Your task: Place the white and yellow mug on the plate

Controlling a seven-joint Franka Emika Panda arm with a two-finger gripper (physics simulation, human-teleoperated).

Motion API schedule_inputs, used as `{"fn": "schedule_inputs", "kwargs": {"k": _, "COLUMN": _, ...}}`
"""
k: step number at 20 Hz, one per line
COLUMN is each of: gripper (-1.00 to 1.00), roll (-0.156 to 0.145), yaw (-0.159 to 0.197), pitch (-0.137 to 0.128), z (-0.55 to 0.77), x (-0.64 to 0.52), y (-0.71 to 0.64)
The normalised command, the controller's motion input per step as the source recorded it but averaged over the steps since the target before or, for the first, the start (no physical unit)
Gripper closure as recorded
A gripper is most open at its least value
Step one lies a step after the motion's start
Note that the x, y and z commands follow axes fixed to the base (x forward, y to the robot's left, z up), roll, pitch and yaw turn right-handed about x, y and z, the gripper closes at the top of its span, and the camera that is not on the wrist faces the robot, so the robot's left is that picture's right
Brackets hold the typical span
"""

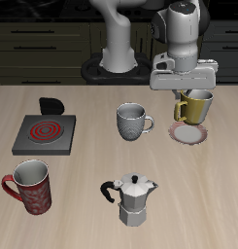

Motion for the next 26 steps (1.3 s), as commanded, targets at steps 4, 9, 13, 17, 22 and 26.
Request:
{"fn": "schedule_inputs", "kwargs": {"k": 4, "gripper": 1.00, "roll": 0.024, "yaw": 0.024, "pitch": -0.045, "z": -0.07, "x": -0.37, "y": 0.04}}
{"fn": "schedule_inputs", "kwargs": {"k": 9, "gripper": 1.00, "roll": 0.021, "yaw": 0.010, "pitch": -0.029, "z": -0.04, "x": -0.23, "y": 0.04}}
{"fn": "schedule_inputs", "kwargs": {"k": 13, "gripper": 1.00, "roll": -0.005, "yaw": 0.009, "pitch": -0.018, "z": -0.11, "x": -0.14, "y": -0.03}}
{"fn": "schedule_inputs", "kwargs": {"k": 17, "gripper": 1.00, "roll": 0.009, "yaw": 0.027, "pitch": -0.009, "z": -0.08, "x": -0.01, "y": -0.01}}
{"fn": "schedule_inputs", "kwargs": {"k": 22, "gripper": 1.00, "roll": -0.007, "yaw": 0.014, "pitch": 0.000, "z": -0.10, "x": 0.00, "y": -0.04}}
{"fn": "schedule_inputs", "kwargs": {"k": 26, "gripper": 1.00, "roll": -0.001, "yaw": 0.005, "pitch": 0.018, "z": -0.19, "x": 0.03, "y": 0.03}}
